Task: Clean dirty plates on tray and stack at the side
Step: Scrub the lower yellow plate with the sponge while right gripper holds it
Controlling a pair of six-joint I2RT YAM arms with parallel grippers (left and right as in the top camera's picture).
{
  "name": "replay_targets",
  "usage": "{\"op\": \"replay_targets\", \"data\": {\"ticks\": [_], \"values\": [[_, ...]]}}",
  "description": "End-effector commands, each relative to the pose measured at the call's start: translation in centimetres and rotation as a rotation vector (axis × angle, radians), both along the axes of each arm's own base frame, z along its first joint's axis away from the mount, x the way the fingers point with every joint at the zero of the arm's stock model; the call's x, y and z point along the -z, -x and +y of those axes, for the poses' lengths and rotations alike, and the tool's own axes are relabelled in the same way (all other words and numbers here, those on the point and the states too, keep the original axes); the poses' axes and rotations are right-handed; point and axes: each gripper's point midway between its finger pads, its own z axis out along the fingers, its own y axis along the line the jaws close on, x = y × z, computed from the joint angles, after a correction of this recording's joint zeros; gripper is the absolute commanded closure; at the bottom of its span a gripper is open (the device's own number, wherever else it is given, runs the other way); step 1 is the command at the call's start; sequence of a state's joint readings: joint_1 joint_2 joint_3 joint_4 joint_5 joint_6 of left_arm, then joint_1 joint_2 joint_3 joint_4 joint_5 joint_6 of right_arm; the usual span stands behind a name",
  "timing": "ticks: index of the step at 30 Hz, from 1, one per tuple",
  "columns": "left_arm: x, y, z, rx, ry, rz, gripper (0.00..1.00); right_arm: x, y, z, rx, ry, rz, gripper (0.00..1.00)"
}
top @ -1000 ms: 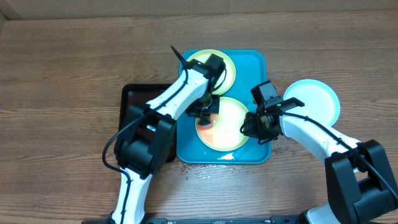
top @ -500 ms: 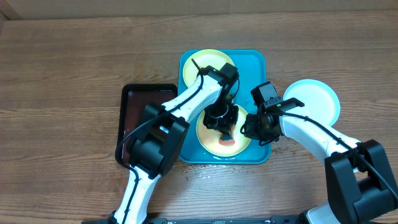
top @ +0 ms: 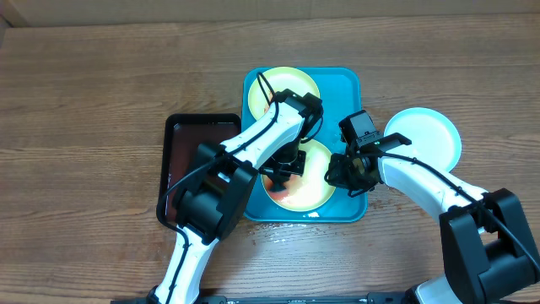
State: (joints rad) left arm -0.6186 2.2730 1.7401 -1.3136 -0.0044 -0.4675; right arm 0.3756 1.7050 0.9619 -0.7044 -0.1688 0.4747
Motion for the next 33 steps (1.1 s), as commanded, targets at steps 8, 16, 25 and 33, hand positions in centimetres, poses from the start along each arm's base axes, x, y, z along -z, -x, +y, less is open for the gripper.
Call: {"op": "replay_targets", "data": {"ticks": [8,16,25,33], "values": [[-1.1,-6.9,5.7,-0.019,-0.298,-0.288,0.96,0.1,-0.3,-0.7,0.007,0.035,-0.011,0.96],[0.4,-4.4,-3.6,-0.007,0.225,-0.062,0.96,0.1,-0.3,-0.7,0.007,0.034,-0.013,0.96],[-0.4,0.5,-10.3,0.085,0.566,0.164,0.96,0.1,-0.3,-0.7,0.007,0.033,-0.013,0.96],[0.4,1.3,-6.5,0.104,0.344,0.172,0.96,0.1,-0.3,-0.7,0.008,0.035,-0.01,0.96]]}}
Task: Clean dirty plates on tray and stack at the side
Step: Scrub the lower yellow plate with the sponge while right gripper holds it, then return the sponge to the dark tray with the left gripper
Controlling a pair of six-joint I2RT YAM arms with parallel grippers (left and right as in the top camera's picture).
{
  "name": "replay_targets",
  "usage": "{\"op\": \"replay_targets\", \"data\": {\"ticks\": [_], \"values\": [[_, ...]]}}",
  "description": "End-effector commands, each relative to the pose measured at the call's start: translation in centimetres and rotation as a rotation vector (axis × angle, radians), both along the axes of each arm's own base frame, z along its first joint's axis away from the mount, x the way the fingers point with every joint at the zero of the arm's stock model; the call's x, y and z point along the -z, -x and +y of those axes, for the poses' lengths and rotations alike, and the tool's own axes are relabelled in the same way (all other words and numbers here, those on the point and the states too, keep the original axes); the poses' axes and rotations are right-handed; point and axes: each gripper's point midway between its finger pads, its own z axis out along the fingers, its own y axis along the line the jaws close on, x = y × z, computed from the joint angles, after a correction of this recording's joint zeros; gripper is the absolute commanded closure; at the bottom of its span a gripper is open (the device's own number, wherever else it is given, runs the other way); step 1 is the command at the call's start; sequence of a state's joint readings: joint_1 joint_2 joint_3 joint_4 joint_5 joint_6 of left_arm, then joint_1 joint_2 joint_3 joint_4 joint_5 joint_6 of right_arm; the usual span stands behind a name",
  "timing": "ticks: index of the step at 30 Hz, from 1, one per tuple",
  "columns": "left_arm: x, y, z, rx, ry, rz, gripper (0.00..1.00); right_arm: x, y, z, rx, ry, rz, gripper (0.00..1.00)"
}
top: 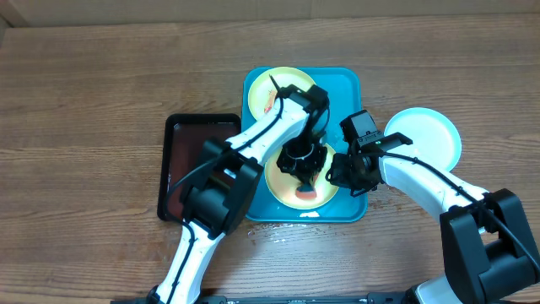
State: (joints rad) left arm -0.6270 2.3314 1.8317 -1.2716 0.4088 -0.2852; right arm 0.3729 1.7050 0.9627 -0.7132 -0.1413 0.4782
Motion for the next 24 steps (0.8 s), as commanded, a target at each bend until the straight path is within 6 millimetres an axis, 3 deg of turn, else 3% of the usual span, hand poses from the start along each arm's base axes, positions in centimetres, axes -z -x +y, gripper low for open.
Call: {"op": "replay_targets", "data": {"ticks": [1,7,14,19,24], "values": [[1.3,-0.3,2.5,0.018,-0.141,-0.018,0.96,0.0,-0.2,-0.1,-0.004,0.007,-0.008,0.96],[2.3,-1.8,8.3,0.01,-0.466,-0.143,0.96,0.0,-0.2,-0.1,-0.004,0.007,-0.009,0.96],[1.7,-3.9,12.0,-0.078,-0.656,-0.252,0.95,0.0,-0.2,-0.1,-0.004,0.007,-0.008,0.96],[-0.3,-4.4,12.3,-0.216,-0.57,-0.213,0.96,0.0,-0.2,-0.1,-0.004,0.007,-0.008,0.96],[-4.9,-5.2,9.5,-0.235,-0.195,-0.168,0.96,0.0,-0.2,-0.1,-0.004,0.007,-0.008,0.96]]}}
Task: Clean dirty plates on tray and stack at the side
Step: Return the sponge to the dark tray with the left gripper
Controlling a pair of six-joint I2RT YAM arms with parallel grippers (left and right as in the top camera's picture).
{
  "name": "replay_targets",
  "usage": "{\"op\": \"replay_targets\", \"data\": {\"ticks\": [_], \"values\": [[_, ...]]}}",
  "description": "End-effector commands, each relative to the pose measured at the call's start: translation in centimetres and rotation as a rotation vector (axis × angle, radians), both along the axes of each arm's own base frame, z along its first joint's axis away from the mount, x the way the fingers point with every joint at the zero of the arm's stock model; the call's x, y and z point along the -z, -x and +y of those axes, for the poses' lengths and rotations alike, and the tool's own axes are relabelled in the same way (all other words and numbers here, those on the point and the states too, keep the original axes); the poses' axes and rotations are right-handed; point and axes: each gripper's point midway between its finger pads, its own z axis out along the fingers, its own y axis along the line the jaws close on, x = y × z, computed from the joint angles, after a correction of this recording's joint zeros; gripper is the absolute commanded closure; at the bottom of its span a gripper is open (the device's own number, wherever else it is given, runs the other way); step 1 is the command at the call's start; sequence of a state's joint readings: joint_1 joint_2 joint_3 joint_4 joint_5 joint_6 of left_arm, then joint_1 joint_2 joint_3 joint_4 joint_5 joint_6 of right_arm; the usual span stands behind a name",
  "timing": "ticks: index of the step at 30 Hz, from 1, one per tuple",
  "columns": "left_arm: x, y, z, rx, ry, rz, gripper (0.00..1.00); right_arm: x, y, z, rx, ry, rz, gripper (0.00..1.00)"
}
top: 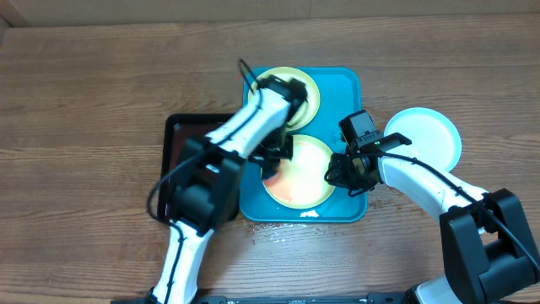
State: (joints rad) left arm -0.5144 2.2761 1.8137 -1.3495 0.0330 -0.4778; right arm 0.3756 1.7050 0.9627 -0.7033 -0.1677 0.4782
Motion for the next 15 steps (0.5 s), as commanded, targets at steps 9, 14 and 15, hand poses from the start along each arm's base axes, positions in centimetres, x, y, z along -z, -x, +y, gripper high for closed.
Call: {"op": "replay_targets", "data": {"ticks": [9,14,15], "values": [[-12.1,-3.9,6.8,-0.117,0.251,-0.25,0.96,0.1,-0.1,-0.7,0.004,0.036,-0.006,0.96],[-10.8,-4.2,14.1,-0.295,0.049,-0.245,0.96,0.1,-0.1,-0.7,0.004,0.037,-0.006,0.96],[-10.1,-4.0,15.1,-0.32,0.032,-0.232,0.96,0.1,-0.1,-0.7,0.004,0.036,-0.006,0.96]]}}
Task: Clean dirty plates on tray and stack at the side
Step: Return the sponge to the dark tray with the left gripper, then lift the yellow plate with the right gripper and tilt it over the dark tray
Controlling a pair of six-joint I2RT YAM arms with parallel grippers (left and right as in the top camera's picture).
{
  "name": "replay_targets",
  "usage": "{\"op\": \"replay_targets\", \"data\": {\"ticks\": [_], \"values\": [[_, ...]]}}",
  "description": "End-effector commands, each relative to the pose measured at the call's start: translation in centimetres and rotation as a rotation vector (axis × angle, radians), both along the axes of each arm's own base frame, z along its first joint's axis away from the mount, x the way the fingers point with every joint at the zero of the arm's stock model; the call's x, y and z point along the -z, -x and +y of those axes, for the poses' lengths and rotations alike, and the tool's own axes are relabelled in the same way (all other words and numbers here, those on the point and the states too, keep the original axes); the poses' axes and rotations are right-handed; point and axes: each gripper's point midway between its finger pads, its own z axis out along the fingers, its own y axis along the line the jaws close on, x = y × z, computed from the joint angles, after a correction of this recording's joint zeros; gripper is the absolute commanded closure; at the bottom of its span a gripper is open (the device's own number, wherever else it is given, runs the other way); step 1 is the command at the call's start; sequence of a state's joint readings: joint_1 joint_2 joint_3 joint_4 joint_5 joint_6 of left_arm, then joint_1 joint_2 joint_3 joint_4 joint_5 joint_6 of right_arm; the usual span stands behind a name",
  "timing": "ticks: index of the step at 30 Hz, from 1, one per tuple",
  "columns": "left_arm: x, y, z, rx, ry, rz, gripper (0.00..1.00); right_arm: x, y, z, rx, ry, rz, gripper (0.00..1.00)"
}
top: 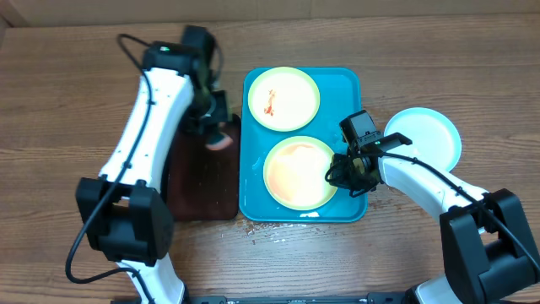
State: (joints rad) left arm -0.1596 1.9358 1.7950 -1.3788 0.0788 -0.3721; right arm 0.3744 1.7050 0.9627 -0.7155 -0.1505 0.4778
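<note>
Two yellow plates lie on the blue tray (348,86). The upper plate (283,98) carries a red stain. The lower plate (297,173) shows only a faint orange smear. My right gripper (339,175) sits at the lower plate's right rim and looks shut on it. My left gripper (218,135) is off the blue tray, over the top right corner of the dark tray (198,190), shut on a pinkish sponge (222,142).
A pale blue plate (429,139) rests on the wooden table to the right of the blue tray, behind my right arm. The dark tray lies directly against the blue tray's left side. Wet specks mark the table in front of the blue tray.
My left gripper with the sponge was at the lower plate's left edge; it is now over the dark tray's top right corner. The right gripper has not moved.
The left gripper held the sponge on the lower plate's left part, which was smeared red-orange. Then it stood at the plate's middle, then at its left edge with the smear fainter. Now it is off the plate, over the dark tray, while the right gripper stayed at the rim.
</note>
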Motion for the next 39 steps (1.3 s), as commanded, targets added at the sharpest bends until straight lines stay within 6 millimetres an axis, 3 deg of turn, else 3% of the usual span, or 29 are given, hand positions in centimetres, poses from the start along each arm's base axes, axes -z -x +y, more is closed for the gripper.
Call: {"op": "replay_targets", "data": {"ticks": [1,7,9,12,16,22,28,34,39], "values": [[2.8,0.7,4.1,-0.105,-0.113,0.065,0.96,0.0,-0.3,-0.3,0.0,0.016,-0.011,0.96],[7.8,2.4,6.7,-0.188,-0.148,0.121,0.95,-0.2,-0.4,-0.3,-0.001,0.015,-0.012,0.96],[8.2,2.7,7.0,-0.197,-0.149,0.13,0.73,-0.8,-0.6,-0.2,-0.001,0.016,-0.01,0.96],[7.7,2.5,7.1,-0.195,-0.142,0.121,0.67,-2.4,-1.3,0.1,-0.018,0.017,-0.016,0.96],[5.4,1.8,6.8,-0.212,-0.086,0.086,0.54,-5.4,-2.7,0.3,-0.043,0.062,-0.052,0.96],[-1.1,-0.4,6.8,-0.221,0.05,-0.065,0.32,-12.0,-5.3,1.6,-0.143,0.202,-0.208,0.96],[-7.2,-1.2,7.6,-0.26,0.137,-0.228,0.09,-17.6,-7.2,6.3,-0.258,0.254,-0.448,0.96],[-10.2,-0.4,8.3,-0.278,0.156,-0.311,0.09,-18.8,-7.6,11.2,-0.304,0.32,-0.633,0.96],[-11.5,0.1,8.6,-0.284,0.157,-0.348,0.04,-17.1,-7.3,15.0,-0.341,0.396,-0.714,0.96]]}}
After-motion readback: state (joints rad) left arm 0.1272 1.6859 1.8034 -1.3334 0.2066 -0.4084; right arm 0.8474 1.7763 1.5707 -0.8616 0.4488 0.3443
